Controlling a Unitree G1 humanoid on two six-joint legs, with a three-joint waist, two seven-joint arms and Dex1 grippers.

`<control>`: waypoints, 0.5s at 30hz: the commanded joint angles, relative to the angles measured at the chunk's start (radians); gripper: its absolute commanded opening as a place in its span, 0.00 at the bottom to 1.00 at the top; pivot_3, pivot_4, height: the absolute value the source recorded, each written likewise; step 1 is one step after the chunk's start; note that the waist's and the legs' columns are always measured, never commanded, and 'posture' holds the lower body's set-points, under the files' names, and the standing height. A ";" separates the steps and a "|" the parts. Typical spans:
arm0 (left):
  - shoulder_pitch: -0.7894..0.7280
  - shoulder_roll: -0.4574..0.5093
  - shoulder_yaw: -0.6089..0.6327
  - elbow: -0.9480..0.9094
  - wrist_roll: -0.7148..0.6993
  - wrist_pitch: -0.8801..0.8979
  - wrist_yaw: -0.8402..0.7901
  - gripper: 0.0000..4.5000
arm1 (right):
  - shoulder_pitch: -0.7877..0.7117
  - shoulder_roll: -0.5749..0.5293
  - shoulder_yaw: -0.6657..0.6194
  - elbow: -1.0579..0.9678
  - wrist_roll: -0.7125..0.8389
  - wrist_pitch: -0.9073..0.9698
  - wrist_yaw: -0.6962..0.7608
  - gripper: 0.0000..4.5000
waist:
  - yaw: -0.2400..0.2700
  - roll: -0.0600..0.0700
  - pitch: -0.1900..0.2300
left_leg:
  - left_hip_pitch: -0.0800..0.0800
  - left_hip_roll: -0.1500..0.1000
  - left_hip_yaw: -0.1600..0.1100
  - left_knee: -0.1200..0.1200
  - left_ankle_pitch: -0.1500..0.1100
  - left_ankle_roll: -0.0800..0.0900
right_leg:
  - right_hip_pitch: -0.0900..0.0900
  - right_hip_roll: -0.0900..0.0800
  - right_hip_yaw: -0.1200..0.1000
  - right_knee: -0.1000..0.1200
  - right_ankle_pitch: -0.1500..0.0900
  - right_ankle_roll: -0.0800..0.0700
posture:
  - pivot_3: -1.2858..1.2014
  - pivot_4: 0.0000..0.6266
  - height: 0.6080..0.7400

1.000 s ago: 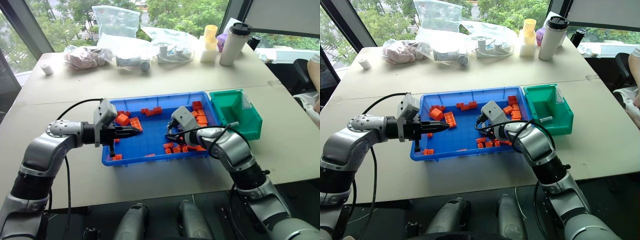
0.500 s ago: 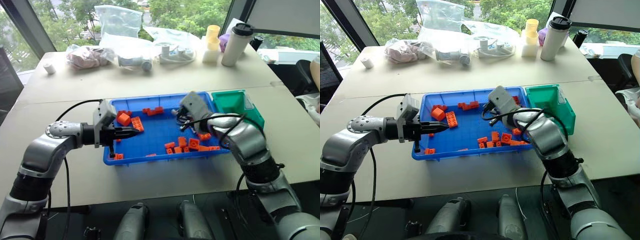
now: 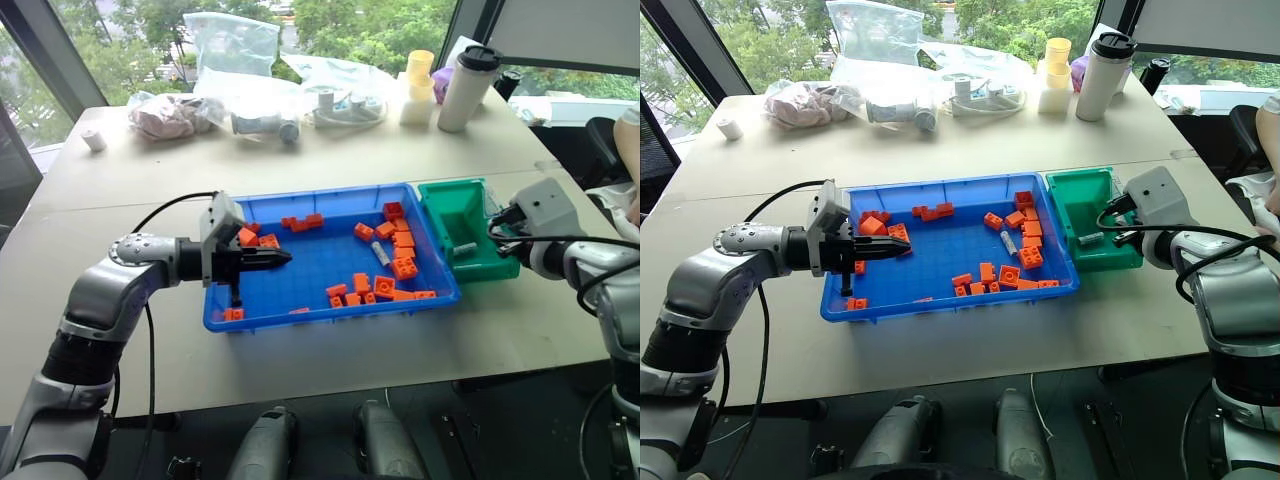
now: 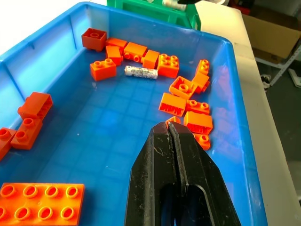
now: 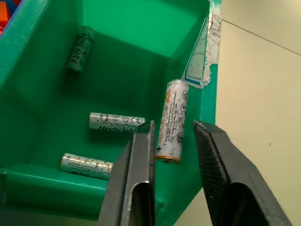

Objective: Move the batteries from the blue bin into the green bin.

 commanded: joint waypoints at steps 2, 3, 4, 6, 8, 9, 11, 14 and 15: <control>-0.013 0.007 0.007 0.000 0.011 -0.028 -0.024 0.00 | -0.036 0.009 -0.013 -0.046 0.004 -0.010 -0.022 0.89 | 0.004 0.000 0.000 | 0.000 0.000 0.000 0.000 0.000 0.000 | 0.000 0.000 0.000 0.000 0.000 0.000 | 0.52 0.24 1.00; -0.014 0.007 0.008 0.001 0.012 -0.028 -0.027 0.00 | -0.051 0.000 -0.008 -0.049 0.000 -0.012 -0.024 0.99 | 0.005 0.000 0.000 | 0.000 0.000 0.000 0.000 0.000 0.000 | 0.000 0.000 0.000 0.000 0.000 0.000 | 0.52 0.24 1.00; -0.014 0.008 0.010 0.002 0.012 -0.028 -0.030 0.00 | -0.073 -0.003 -0.006 -0.051 -0.002 -0.010 -0.029 0.99 | 0.005 0.000 0.000 | 0.000 0.000 0.000 0.000 0.000 0.000 | 0.000 0.000 0.000 0.000 0.000 0.000 | 0.52 0.24 1.00; -0.012 0.008 0.013 0.002 0.014 -0.029 -0.033 0.00 | -0.134 0.015 -0.010 -0.060 0.015 -0.001 -0.032 0.99 | 0.005 0.000 0.000 | 0.000 0.000 0.000 0.000 0.000 0.000 | 0.000 0.000 0.000 0.000 0.000 0.000 | 0.52 0.24 1.00; -0.007 0.009 0.012 0.000 0.017 -0.031 -0.034 0.00 | -0.204 0.051 0.006 -0.079 0.044 0.015 -0.029 0.99 | 0.001 0.000 0.000 | 0.000 0.000 -0.001 0.000 0.000 0.000 | 0.000 0.000 0.000 0.000 0.000 0.000 | 0.52 0.24 1.00; -0.004 0.009 0.012 -0.002 0.017 -0.031 -0.034 0.00 | -0.242 0.077 0.025 -0.092 0.058 0.027 -0.029 0.99 | -0.002 0.000 0.000 | 0.000 0.000 -0.001 0.000 0.000 0.000 | 0.000 0.000 0.000 0.000 0.000 0.000 | 0.52 0.24 1.00; -0.004 0.008 0.013 -0.005 0.017 -0.029 -0.032 0.00 | -0.314 0.162 0.071 -0.109 0.086 0.071 -0.045 0.99 | -0.004 0.000 0.000 | 0.000 0.000 -0.001 -0.001 0.000 0.000 | 0.000 0.000 0.000 0.000 0.000 0.000 | 0.52 0.24 1.00; -0.004 0.005 0.016 -0.011 0.014 -0.024 -0.026 0.00 | -0.343 0.260 0.135 -0.110 0.103 0.105 -0.067 0.99 | 0.001 0.000 0.000 | 0.000 0.001 -0.002 -0.001 0.000 0.000 | -0.001 0.000 -0.001 0.000 0.000 0.000 | 0.52 0.24 1.00; -0.004 0.003 0.016 -0.014 0.013 -0.023 -0.023 0.00 | -0.339 0.287 0.162 -0.107 0.102 0.111 -0.078 0.99 | 0.005 0.000 0.000 | -0.001 0.000 -0.002 -0.001 0.000 0.000 | -0.001 0.000 -0.001 -0.001 0.000 0.000 | 0.52 0.24 1.00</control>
